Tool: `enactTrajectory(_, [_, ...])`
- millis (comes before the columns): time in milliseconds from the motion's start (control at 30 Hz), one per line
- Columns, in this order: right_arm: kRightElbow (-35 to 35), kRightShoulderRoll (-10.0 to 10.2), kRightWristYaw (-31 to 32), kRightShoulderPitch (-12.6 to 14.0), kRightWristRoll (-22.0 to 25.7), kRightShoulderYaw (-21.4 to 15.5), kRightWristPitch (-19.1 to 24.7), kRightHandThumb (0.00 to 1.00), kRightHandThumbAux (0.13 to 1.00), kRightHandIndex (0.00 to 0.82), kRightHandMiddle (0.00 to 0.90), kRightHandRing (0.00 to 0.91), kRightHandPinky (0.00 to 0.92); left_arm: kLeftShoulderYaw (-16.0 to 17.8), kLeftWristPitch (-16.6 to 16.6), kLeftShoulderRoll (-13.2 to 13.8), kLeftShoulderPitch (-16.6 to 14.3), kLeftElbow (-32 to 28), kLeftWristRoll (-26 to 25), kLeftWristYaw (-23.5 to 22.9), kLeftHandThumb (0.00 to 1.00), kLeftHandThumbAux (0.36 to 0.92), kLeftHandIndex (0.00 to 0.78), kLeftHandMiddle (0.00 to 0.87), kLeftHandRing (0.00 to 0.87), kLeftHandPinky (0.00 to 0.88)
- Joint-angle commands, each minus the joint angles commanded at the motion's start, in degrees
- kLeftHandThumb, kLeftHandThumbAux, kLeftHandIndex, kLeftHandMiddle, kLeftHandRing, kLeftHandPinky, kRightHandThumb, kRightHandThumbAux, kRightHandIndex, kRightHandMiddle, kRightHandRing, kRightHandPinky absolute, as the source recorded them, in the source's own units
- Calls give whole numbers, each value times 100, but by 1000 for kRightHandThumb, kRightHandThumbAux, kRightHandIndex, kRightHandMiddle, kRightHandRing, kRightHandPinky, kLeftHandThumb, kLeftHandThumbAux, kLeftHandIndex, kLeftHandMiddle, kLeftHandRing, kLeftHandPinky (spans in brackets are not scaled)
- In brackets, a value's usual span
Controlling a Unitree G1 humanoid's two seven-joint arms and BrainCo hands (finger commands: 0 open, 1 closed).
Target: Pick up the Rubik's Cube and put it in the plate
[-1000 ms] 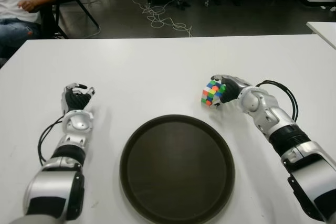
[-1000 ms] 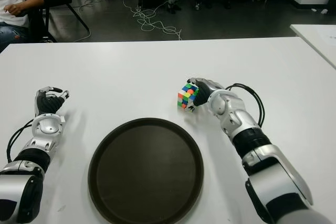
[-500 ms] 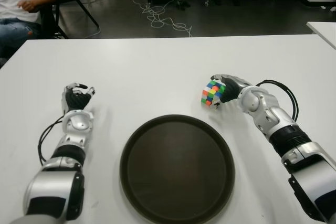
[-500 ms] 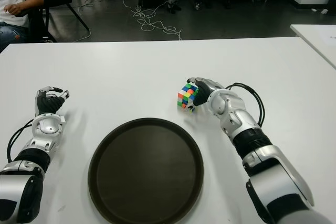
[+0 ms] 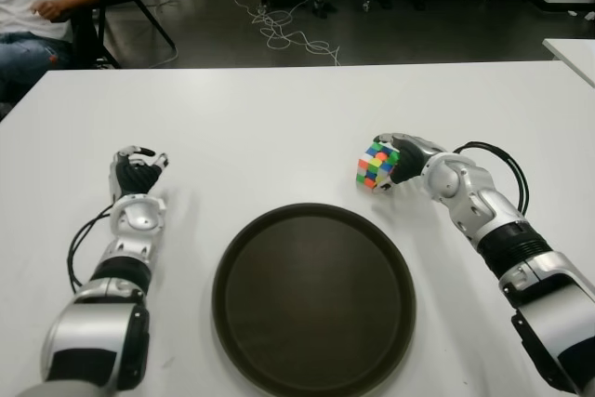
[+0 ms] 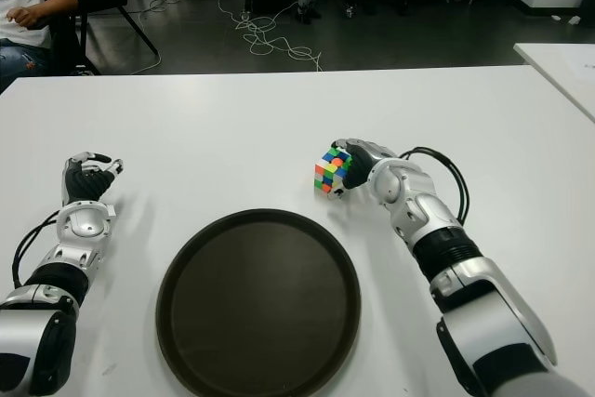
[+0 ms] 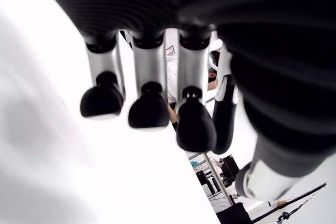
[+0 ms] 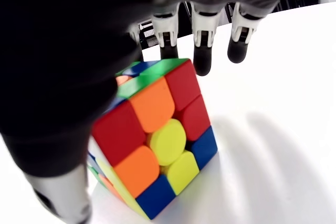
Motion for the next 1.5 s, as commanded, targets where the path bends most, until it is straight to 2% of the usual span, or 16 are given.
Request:
enactTrajectory(200, [60, 18, -22, -40, -28, 21, -23, 0, 737, 85, 111, 96, 60, -8, 30, -1, -3, -11, 9, 7, 713, 700, 441, 814, 817, 810])
enactTrajectory(400, [316, 102, 20, -192, -62, 84, -32, 0, 736, 80, 111, 96, 55, -11, 11, -10, 14, -33, 7, -4, 711, 701, 441, 812, 815, 809])
enactTrajectory(1100, [838, 273, -26, -524, -174, 241, -168, 0, 786, 86, 121, 103, 52, 37, 21, -43, 3, -29, -12, 75, 712, 700, 441, 816, 820, 813])
enactTrajectory(1233, [988, 303, -153, -546, -147, 222, -330, 0, 790, 90, 123, 104, 48, 23, 37, -37, 3, -26, 5, 75, 712, 700, 441, 815, 819, 811])
enactTrajectory(1500, [1126, 351, -153, -632, -146, 219, -387, 0, 763, 103, 127, 109, 56, 17, 47, -42, 0, -30, 10, 92, 711, 701, 442, 817, 817, 809])
